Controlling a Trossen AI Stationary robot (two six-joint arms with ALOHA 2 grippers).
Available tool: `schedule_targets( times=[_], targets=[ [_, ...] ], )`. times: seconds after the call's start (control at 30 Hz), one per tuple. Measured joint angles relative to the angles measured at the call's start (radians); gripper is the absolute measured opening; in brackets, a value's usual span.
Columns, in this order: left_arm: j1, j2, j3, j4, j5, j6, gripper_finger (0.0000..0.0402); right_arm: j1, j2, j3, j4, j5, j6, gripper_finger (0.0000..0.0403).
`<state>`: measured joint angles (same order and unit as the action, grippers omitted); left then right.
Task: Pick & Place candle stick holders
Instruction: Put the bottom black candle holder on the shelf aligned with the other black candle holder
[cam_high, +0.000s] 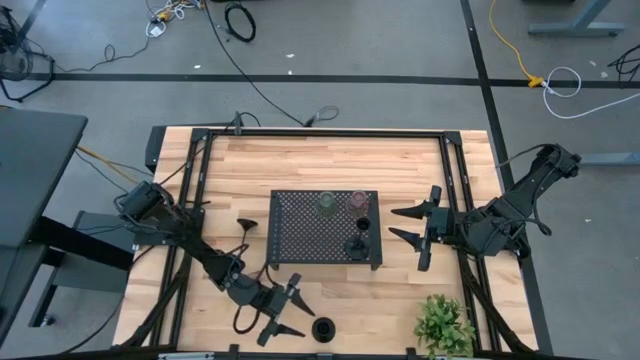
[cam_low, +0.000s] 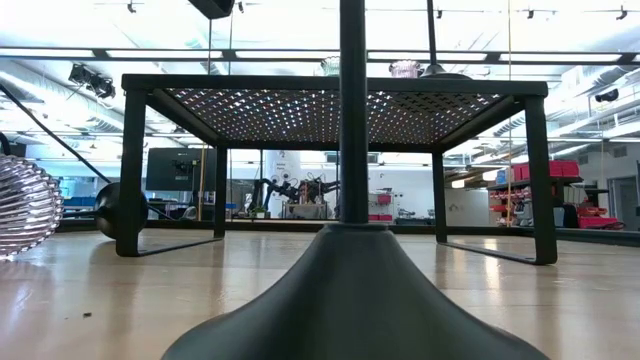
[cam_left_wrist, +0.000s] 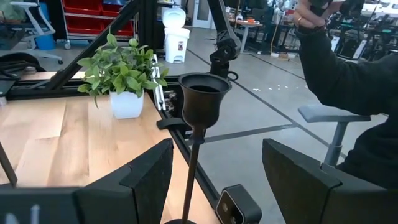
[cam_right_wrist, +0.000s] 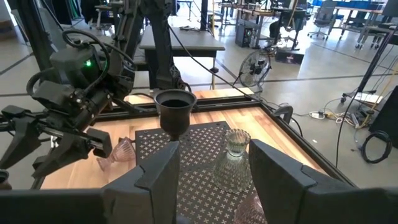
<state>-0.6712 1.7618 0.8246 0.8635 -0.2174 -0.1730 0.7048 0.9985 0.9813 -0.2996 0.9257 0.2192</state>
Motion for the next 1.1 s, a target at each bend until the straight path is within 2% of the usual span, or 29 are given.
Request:
schedule_targets(
  times=[0.27,0.5,0.73,0.9,1.0,1.1],
  targets=[
    [0.0,0.011,-0.001,0.011,-0.034,-0.028,0.0248,0.0,0.0,0.0,0.0,0.0,0.0,0.0192],
    [0.001,0.106,0.01,0.111,-0.064,-0.034,0.0248,0.0,0.0,0.0,0.002,-0.001,0.0,0.0192],
    [0.022,0.215,0.097,0.133,-0.077,-0.03,0.0248,0.0,0.0,0.0,0.002,-0.001,-0.005,0.0192],
    [0.041,0.249,0.149,0.135,-0.07,-0.026,0.0247,0.0,0.0,0.0,0.013,-0.009,-0.019,0.0192],
    [0.043,0.251,0.15,0.125,-0.053,-0.026,0.0236,0.0,0.0,0.0,0.013,-0.01,-0.021,0.0192],
    [0.042,0.251,0.15,0.128,-0.031,-0.026,0.0201,0.0,0.001,0.0,0.013,-0.01,-0.021,0.0192]
  ],
)
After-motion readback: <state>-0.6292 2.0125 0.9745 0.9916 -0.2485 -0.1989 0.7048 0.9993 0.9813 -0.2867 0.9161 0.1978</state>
